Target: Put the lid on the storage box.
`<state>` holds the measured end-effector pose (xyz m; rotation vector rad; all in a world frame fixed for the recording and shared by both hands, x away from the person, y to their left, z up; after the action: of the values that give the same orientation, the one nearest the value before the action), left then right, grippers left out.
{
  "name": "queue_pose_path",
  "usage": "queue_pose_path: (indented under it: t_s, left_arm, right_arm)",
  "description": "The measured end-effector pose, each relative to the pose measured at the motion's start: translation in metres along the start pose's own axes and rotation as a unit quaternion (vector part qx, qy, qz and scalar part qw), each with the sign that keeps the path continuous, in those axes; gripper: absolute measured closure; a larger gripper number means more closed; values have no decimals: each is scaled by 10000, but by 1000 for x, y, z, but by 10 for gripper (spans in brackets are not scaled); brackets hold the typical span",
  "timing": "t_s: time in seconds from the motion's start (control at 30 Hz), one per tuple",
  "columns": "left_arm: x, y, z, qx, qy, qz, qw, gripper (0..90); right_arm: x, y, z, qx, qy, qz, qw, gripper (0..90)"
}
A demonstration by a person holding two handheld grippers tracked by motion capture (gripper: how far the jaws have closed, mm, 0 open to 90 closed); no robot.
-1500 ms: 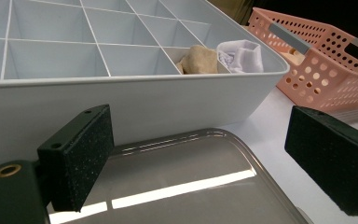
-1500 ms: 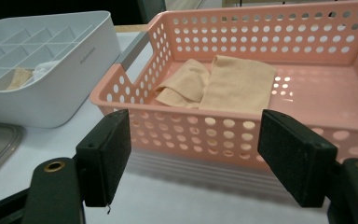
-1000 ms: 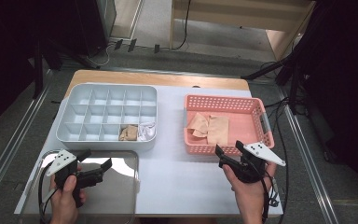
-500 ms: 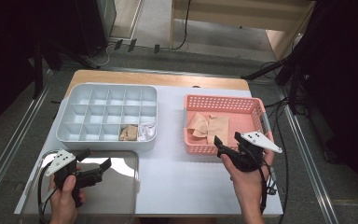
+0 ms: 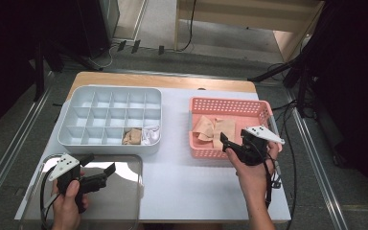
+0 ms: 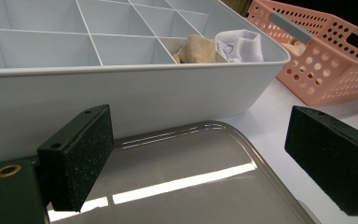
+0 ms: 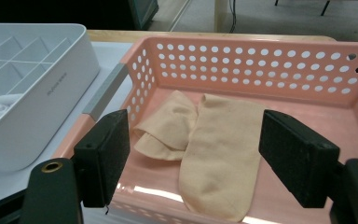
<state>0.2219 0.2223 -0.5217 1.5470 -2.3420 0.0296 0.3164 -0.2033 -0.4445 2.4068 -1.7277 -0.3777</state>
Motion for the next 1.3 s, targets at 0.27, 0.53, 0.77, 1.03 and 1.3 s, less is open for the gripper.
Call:
queue_pose_path:
  t_s: [0.27, 0.53, 0.77, 1.03, 1.3]
  left_arm:
    - [0, 0, 0, 2, 8, 12, 10000, 84]
    - [-1, 0, 0, -2, 2, 14, 10000, 85]
    - [-1, 0, 1, -13, 7, 18, 10000, 85]
    - [-1, -1, 1, -22, 9, 17, 10000, 85]
    - [-1, -1, 1, -30, 19, 21, 10000, 84]
  right_arm:
    - [4, -17, 2, -151, -17, 71, 9999, 246]
    - [10, -34, 7, -321, -27, 150, 9994, 243]
    - [16, -46, 12, -485, -55, 232, 9985, 241]
    - [21, -58, 14, -643, -216, 288, 9973, 232]
    - [21, -69, 11, -794, -300, 326, 9959, 226]
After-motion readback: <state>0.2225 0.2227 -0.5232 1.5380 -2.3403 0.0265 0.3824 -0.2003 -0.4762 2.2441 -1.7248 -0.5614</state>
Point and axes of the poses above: each handheld gripper's, and its own axes: y roughly backward along the jaws, z roughly out of its underside, x roughly to its right, the point moved 4 cm from there along -y, roughly forward along the jaws, and after that the axes turned 14 degrees about x, right-handed, at the moved point
